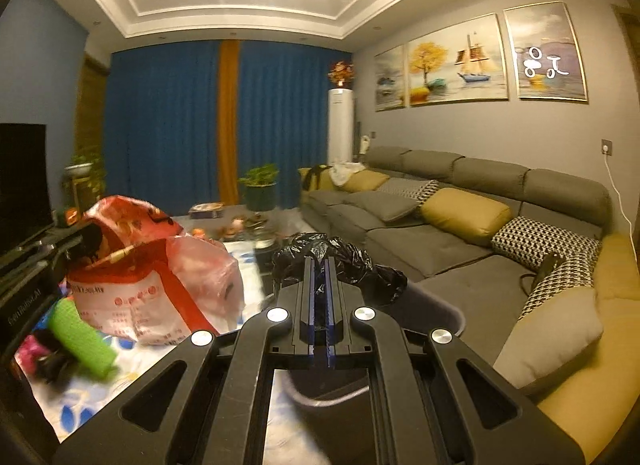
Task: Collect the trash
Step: 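Carry both bags over the grey bin and open both tools to drop them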
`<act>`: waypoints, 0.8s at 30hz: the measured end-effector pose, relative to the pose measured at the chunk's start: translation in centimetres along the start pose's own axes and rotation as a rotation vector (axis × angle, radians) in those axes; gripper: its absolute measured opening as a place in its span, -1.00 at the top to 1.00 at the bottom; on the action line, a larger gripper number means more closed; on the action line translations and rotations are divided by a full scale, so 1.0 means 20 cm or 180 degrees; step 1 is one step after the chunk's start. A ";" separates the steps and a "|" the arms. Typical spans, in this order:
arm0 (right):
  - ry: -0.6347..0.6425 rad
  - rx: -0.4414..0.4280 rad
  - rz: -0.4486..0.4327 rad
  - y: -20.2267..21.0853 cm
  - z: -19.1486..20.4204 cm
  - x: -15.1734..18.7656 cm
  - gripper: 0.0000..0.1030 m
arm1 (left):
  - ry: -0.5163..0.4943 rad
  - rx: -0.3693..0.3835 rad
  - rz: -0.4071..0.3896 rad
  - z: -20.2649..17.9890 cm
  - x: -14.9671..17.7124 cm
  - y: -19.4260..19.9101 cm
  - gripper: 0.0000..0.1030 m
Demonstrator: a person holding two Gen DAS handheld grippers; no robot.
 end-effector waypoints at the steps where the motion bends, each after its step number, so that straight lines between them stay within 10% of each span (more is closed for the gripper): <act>1: -0.0006 0.0025 -0.0002 -0.03 -0.02 -0.01 0.90 | 0.0011 0.0019 0.0007 -0.02 0.00 -0.05 0.93; 24: -0.0124 0.0204 0.0127 -0.31 -0.23 0.01 0.90 | 0.0067 0.0279 0.0108 -0.33 0.09 -0.52 0.92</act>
Point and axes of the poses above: each gripper's, at about its wrist camera, not at the fingertips, and y roughly against the way its jaws point, z to its left, x to its underside, the point moved 9 cm from there along -y, roughly the way its jaws point, and after that the axes turned 8 degrees about -y, right-handed, at the moved point
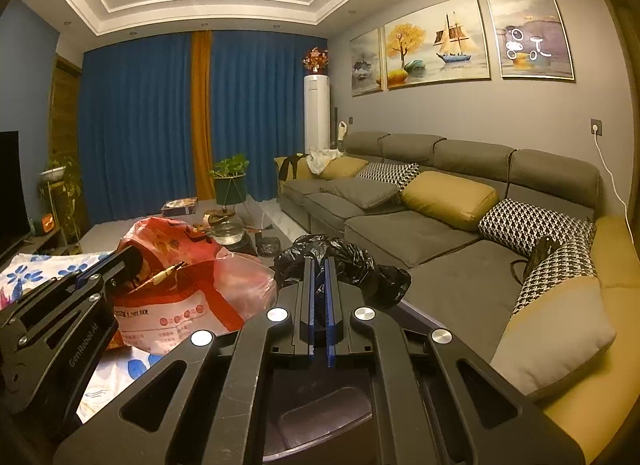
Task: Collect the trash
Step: 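Carry both bags over the grey bin and open both tools to drop them, then move both open tools back over the trash pile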
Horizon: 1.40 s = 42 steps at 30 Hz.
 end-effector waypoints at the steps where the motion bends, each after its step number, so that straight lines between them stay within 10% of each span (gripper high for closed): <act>1: 0.0003 0.0009 0.0002 -0.01 0.00 0.00 0.90 | 0.0023 0.0016 0.0007 0.00 0.01 -0.01 0.92; 8: -0.0031 0.0007 0.0065 -0.02 0.02 0.00 0.89 | 0.0060 0.0188 0.0097 -0.01 0.04 -0.08 0.90; 13: -0.0112 -0.0019 0.0032 -0.03 -0.02 -0.01 0.25 | 0.0012 0.0378 0.0214 -0.04 0.07 -0.12 0.73; 17: -0.0149 0.0019 0.0048 -0.03 -0.05 -0.02 0.22 | 0.0087 0.0393 0.0251 -0.01 0.11 -0.12 -0.09; 29: -0.0115 0.0064 0.0014 0.15 0.00 0.03 -0.68 | 0.0095 -0.0314 0.0231 0.24 0.12 0.15 -0.84; 42: -0.0061 -0.0210 0.0033 0.33 0.26 0.16 -0.73 | -0.0199 -0.1205 0.0185 0.54 0.16 0.67 -0.88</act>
Point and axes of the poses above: each gripper's, at about its wrist camera, not at the fingertips, and y roughly against the way its jaws point, z to its left, x to its underside, the point moved 9 cm from there along -y, roughly the way its jaws point, and after that the axes turned 8 degrees about -y, right-handed, at the moved point
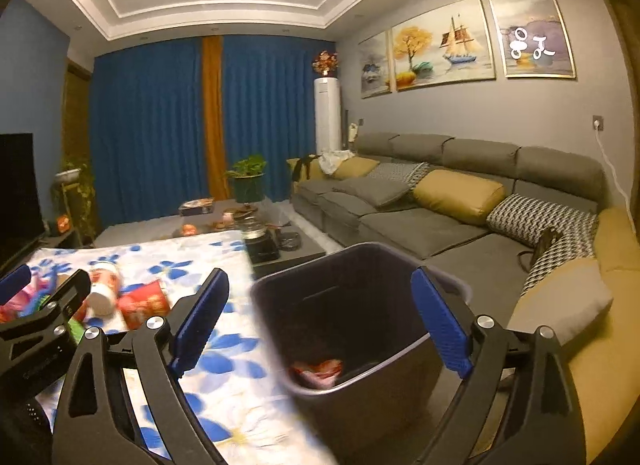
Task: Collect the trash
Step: 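Move both open tools back over the trash pile, then grasp the blue foam mesh sleeve with the right tool while the left tool grasps the pink plastic bag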
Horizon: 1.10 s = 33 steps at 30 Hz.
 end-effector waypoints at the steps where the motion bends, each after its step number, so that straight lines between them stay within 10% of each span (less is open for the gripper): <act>1: 0.0033 -0.0073 0.0042 0.01 0.05 0.02 -0.73 | 0.0006 -0.0058 -0.0017 0.04 0.01 0.02 -0.88; 21: 0.0539 -0.1079 0.0660 0.05 0.99 0.43 -0.71 | 0.0582 -0.1265 0.0294 1.06 0.40 0.39 -0.88; 33: 0.0705 -0.1544 0.0992 -0.04 1.48 0.57 -0.21 | 0.0740 -0.1391 0.0376 1.32 0.50 0.38 -0.88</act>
Point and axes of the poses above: each gripper's, at about its wrist camera, not at the fingertips, and y roughly against the way its jaws point, z to its left, x to its underside, the point moved 9 cm from there along -y, roughly the way its jaws point, and after that the axes turned 8 degrees about -y, right-handed, at the moved point
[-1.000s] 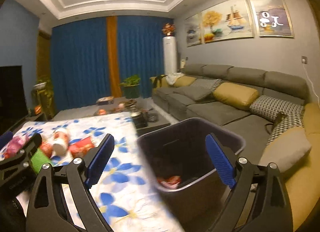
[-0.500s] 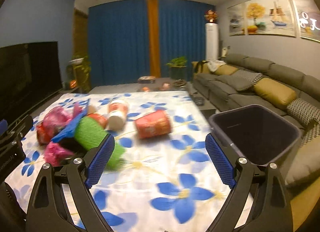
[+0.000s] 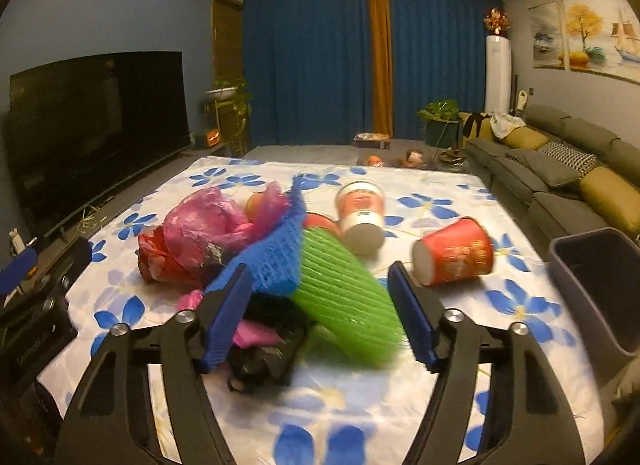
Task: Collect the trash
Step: 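Grasp the blue foam mesh sleeve with the right tool while the left tool grasps the pink plastic bag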
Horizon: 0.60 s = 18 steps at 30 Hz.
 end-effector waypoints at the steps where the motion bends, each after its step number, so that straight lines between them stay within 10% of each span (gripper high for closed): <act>1: 0.0005 -0.0002 0.0015 -0.02 0.01 0.00 -0.10 | -0.0002 0.0011 -0.0001 -0.01 0.00 -0.01 -0.88; 9: 0.0021 -0.0151 0.0201 -0.12 0.07 0.04 0.84 | -0.0018 0.0161 0.0013 -0.05 0.03 -0.05 -0.88; 18: 0.0005 -0.0182 -0.0230 0.12 -0.01 -0.07 0.88 | -0.0097 0.0453 -0.0020 -0.16 0.04 -0.04 -0.88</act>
Point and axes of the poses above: each gripper's, at about its wrist camera, not at the fingertips, and y roughly against the way its jaws point, z to its left, x to its underside, the point moved 9 cm from there along -y, roughly the way its jaws point, and after that the axes turned 8 degrees about -y, right-handed, at the moved point
